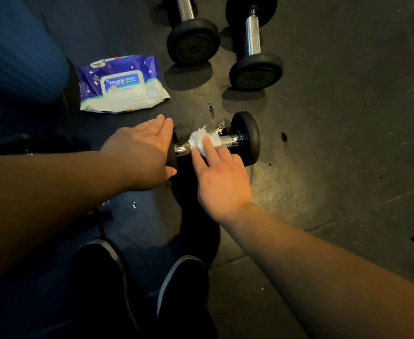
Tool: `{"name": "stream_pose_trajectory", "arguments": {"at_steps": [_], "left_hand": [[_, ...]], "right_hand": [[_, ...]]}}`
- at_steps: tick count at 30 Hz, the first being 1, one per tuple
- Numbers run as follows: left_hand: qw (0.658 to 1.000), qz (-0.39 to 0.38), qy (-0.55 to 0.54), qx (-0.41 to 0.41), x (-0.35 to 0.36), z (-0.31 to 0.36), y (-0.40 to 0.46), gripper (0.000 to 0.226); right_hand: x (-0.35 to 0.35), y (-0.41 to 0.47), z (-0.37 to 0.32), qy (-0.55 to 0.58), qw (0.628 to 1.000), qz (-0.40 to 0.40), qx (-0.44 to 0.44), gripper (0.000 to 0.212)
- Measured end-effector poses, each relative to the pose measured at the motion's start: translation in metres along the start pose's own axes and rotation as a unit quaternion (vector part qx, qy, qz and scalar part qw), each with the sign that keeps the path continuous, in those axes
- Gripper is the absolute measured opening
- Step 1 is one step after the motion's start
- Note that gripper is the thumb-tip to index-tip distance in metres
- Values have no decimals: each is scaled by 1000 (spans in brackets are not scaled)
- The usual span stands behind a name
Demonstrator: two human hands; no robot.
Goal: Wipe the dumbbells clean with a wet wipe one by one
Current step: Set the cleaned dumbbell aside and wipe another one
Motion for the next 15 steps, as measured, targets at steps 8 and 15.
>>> {"name": "stream_pose_trajectory", "arguments": {"at_steps": [8, 15], "left_hand": [[1000, -28, -11, -2, 1, -9, 11, 110], [1000, -27, 3, -13, -1, -10, 18, 125]], "right_hand": [[9, 6, 23, -19, 993, 14, 113, 49], [7, 7, -23, 52, 998, 21, 18, 54]]}}
Point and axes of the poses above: each hand's wrist, its own y-axis towards the middle knuckle, its own x-axis out of the palm, z = x × y, the point moved 5 cm from there along y, towards the middle knuckle, and after that the axes turned 14 degrees about z, right-handed, at the moved point
